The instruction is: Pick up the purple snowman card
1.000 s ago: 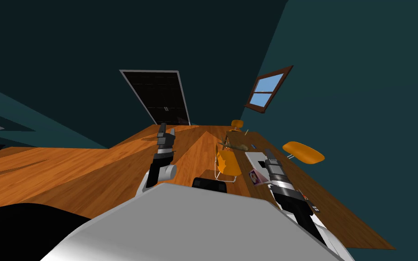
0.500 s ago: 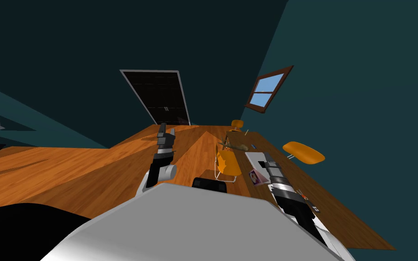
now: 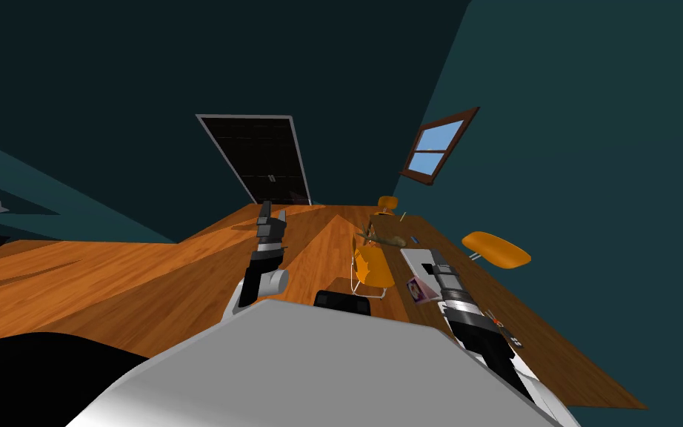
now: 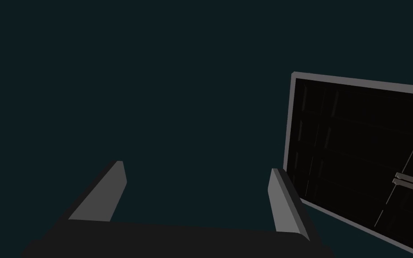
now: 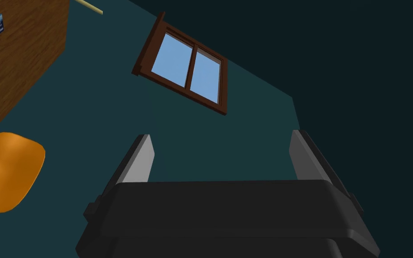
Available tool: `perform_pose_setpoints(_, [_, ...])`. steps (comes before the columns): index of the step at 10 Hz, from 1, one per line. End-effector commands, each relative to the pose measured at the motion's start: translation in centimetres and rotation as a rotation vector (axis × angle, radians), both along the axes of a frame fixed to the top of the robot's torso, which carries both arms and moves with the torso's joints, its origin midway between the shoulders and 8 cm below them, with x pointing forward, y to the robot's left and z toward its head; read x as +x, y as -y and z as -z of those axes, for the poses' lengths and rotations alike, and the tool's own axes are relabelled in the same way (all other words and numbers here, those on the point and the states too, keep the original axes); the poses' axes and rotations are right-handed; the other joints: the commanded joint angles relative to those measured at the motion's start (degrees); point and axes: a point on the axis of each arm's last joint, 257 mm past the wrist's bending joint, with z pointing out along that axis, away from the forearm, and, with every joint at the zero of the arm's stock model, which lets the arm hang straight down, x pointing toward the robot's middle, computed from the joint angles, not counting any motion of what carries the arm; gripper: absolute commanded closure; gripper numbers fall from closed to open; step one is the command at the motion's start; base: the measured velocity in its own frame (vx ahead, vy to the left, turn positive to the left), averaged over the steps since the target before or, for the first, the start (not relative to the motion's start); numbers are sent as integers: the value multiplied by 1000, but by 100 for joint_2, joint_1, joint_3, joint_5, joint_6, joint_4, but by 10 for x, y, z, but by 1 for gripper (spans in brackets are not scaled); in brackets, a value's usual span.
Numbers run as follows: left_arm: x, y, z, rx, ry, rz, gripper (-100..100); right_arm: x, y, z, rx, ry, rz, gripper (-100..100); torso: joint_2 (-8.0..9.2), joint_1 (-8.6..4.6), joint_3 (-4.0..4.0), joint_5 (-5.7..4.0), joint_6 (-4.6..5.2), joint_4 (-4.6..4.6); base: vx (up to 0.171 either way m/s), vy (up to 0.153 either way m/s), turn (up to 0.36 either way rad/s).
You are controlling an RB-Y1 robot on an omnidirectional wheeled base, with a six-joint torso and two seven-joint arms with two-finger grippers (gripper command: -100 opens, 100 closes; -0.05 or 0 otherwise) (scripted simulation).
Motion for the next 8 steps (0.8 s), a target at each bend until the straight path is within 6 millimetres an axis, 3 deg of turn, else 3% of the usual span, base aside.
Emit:
perform_pose_setpoints(1, [0,0,0,0,0,0,0,0,0,0,0,0,0,-100,0,0,0,0,0,0,-3,-7,19])
perform_pose_setpoints(3, [0,0,0,0,0,0,0,0,0,0,0,0,0,-100,1,-2,0,-1,0,0,3,6,-18])
perform_pose_setpoints(4, [0,0,0,0,0,0,0,-7,11,21,-54,-72,8,-100,-1,2,0,0,0,0,-64,65,156])
perform_pose_setpoints(8, [0,0,0,0,0,0,0,-23,33,57,-157,-205,18,-100,32,25,19,5,-1,7,-81,80,108])
